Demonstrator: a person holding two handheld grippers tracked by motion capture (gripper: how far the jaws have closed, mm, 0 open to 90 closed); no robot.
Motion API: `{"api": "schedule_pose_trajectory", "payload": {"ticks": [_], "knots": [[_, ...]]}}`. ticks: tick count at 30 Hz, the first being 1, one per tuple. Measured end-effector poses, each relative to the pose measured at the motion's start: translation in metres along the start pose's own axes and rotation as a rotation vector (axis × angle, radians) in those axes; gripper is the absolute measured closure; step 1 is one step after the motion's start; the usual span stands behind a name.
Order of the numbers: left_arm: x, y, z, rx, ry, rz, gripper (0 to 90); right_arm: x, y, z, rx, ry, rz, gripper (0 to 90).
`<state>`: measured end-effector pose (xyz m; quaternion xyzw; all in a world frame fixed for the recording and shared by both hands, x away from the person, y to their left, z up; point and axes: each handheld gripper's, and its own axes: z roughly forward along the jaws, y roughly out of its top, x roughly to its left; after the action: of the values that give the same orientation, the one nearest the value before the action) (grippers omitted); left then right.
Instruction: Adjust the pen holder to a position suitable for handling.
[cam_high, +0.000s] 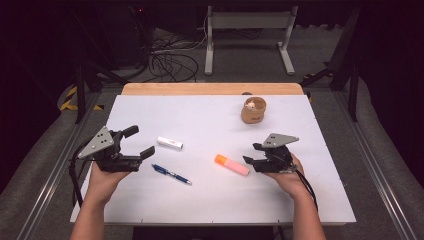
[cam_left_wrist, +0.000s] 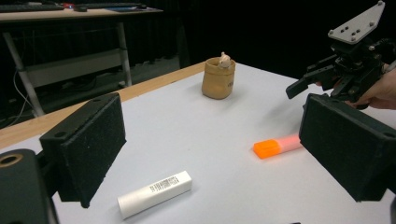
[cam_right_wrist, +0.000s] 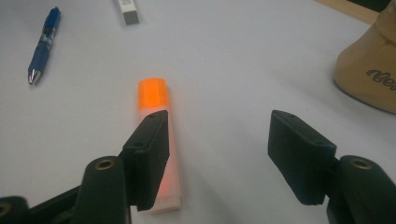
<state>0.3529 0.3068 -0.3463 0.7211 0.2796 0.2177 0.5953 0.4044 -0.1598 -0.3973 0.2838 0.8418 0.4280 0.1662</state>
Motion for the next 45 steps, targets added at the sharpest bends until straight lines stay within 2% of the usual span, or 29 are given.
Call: {"api": "schedule_pose_trajectory", "payload": {"ticks": [11, 18, 28, 38, 45], "knots": [[0.0, 0.0, 0.001, 0.002, 0.004, -0.002, 7.8, 0.002, -0.002, 0.01, 0.055, 0.021, -0.008, 39.7], [-0.001, -0.001, 0.002, 0.009, 0.003, 0.0, 7.8, 0.006, -0.004, 0.018, 0.11, 0.059, -0.03, 40.5], [-0.001, -0.001, 0.003, 0.01, 0.003, -0.01, 7.8, 0.012, -0.005, 0.028, 0.157, 0.093, -0.06, 41.1], [-0.001, -0.002, 0.004, 0.013, 0.007, -0.007, 7.8, 0.014, -0.005, 0.031, 0.165, 0.09, -0.063, 40.8], [-0.001, -0.002, 0.003, 0.008, 0.004, -0.01, 7.9, 0.013, -0.001, 0.03, 0.113, 0.067, -0.04, 40.6]]}}
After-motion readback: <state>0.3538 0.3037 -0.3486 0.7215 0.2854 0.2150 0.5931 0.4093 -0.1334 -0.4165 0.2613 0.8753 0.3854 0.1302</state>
